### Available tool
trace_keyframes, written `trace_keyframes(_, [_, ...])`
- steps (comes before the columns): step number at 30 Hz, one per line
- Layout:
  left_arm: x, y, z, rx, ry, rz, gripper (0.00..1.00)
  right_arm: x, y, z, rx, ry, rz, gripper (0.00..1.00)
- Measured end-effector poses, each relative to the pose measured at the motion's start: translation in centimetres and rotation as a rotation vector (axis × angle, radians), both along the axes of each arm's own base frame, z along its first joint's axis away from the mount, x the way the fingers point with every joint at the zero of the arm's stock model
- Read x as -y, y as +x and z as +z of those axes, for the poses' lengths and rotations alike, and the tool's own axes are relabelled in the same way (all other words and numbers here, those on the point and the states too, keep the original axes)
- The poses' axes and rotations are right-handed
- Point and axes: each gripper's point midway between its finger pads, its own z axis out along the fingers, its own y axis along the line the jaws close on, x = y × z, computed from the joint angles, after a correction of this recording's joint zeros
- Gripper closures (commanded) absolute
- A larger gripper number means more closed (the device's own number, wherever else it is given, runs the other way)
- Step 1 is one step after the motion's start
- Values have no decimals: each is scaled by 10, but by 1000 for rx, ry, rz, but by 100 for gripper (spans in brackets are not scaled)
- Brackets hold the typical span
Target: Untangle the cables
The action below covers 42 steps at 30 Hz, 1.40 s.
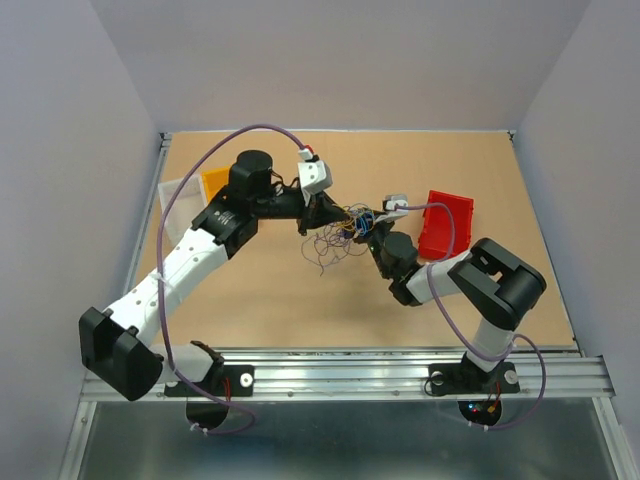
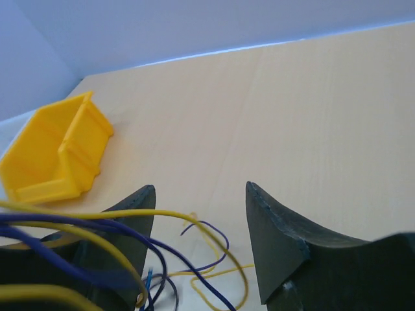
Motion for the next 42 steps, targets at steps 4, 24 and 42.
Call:
trace_keyframes(4, [-3, -14, 62, 65, -71, -30, 97, 11, 9, 0, -25, 38, -94, 39])
trace_keyframes(24, [-146, 1, 286, 410, -450, 808, 83, 69, 2, 5, -117, 147, -248, 84])
trace_keyframes(42, [-104, 126, 50, 251, -16, 974, 25, 125, -53, 59, -76, 162, -302, 99])
